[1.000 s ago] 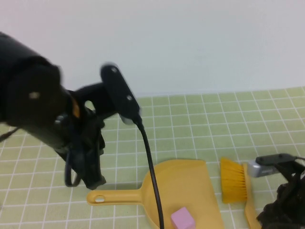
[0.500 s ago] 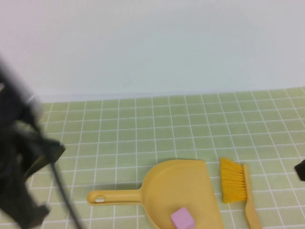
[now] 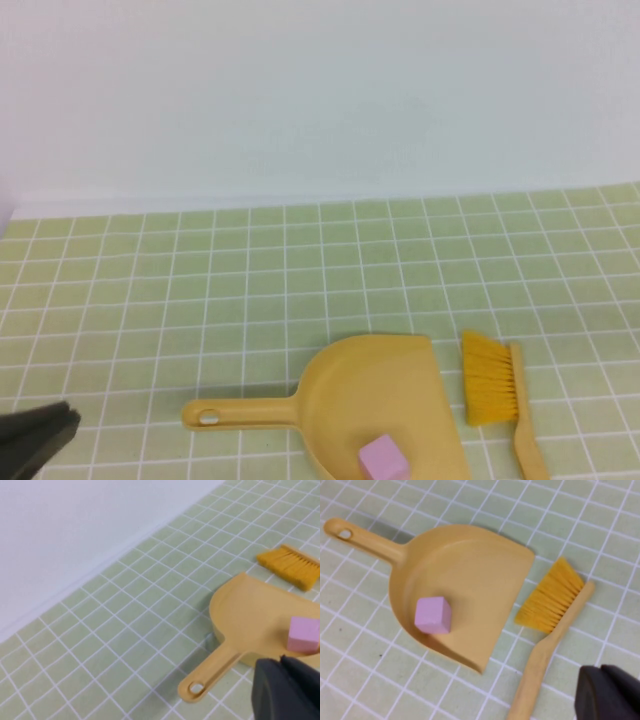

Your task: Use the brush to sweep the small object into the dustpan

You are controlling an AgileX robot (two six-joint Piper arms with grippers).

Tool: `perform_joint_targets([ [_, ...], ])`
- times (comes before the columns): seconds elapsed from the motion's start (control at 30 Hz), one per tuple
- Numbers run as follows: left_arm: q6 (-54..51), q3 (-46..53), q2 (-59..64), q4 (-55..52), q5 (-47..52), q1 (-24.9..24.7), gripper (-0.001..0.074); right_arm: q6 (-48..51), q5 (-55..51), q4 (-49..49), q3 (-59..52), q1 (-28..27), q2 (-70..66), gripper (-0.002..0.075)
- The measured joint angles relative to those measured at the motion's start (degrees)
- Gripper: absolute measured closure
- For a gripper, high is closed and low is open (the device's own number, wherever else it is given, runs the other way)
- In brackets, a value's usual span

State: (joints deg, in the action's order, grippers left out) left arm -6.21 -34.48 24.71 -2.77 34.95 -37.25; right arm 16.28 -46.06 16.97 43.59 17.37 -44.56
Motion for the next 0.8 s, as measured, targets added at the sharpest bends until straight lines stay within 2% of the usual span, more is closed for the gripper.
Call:
perform_joint_targets([
  [0.3,0.4,9.4,-9.2,-5.3,-1.3,0.0,0.0735,-0.1,8.0,-0.8,-13.3,0.0,13.9,0.0725],
  [0.47,8.4,13.4,-11.5,-11.4,-3.8,0.0,0.0735,-0.1,10.6,-1.2,-20.0,0.0,20.7,0.0726],
  [0.6,8.6,14.0,-12.1,-12.8,-5.2,0.0,0.0735,-0.1,15.3,-1.6,-20.7,0.0,23.9,0.0726],
  [0.8,11.0,14.0,-12.1,-12.0,-4.9,0.0,0.0735,-0.1,14.0,-1.6,-20.7,0.0,24.3,0.0726],
])
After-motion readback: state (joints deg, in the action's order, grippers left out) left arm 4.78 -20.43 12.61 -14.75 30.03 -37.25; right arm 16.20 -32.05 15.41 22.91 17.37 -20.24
